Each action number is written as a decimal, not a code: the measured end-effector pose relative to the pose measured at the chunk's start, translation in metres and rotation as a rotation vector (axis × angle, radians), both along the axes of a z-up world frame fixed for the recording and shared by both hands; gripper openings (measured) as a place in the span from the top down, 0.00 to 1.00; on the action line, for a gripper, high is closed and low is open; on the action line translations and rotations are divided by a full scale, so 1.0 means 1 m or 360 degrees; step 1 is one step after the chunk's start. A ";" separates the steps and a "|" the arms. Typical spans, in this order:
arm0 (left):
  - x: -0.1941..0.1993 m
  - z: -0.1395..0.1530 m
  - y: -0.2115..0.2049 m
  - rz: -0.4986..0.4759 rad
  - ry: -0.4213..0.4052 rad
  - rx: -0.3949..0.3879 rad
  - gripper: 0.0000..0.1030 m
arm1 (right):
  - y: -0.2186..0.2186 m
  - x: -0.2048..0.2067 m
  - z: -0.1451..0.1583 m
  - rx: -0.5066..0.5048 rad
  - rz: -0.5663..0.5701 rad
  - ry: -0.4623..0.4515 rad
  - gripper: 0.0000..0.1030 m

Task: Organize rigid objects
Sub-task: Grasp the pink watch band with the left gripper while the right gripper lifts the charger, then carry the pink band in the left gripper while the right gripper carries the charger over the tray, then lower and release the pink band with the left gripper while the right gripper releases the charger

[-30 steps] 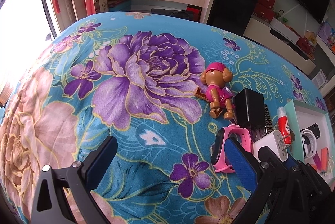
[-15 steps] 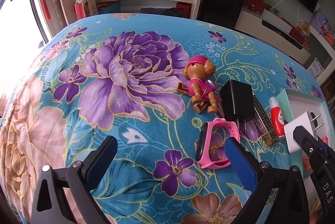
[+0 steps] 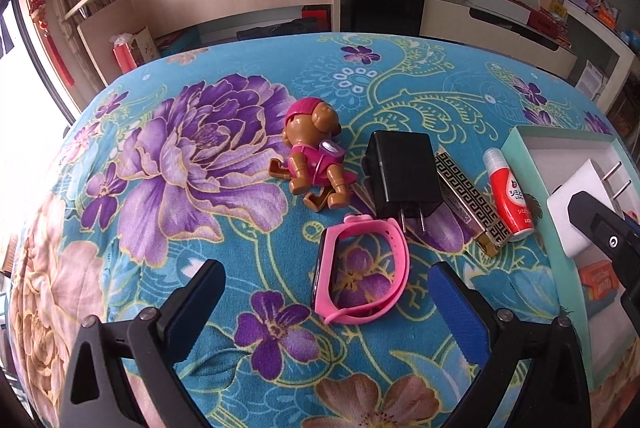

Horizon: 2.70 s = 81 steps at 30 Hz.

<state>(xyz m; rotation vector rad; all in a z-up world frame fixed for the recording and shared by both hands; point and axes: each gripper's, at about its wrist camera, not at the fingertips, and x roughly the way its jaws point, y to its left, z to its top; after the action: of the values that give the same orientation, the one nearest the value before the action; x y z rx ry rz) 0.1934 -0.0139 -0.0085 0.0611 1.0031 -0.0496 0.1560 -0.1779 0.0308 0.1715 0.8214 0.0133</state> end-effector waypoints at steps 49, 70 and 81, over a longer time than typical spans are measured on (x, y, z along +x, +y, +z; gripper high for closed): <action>-0.034 0.071 -0.050 -0.0264 -0.0393 -0.0014 0.49 | -0.062 -0.007 0.012 0.0077 -0.0208 -0.0055 0.73; -0.034 0.065 -0.182 -0.0711 -0.0315 -0.0050 0.49 | -0.166 -0.016 -0.001 -0.0044 -0.0651 -0.0006 0.73; -0.031 0.043 -0.198 -0.0712 -0.0242 -0.0032 0.49 | -0.170 -0.015 -0.005 0.0009 -0.0600 0.0020 0.73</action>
<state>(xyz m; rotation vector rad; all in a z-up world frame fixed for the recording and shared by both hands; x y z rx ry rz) 0.1628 -0.2114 0.0341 0.2663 0.8217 -0.4577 0.1409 -0.3476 0.0260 0.3299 0.7913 -0.3400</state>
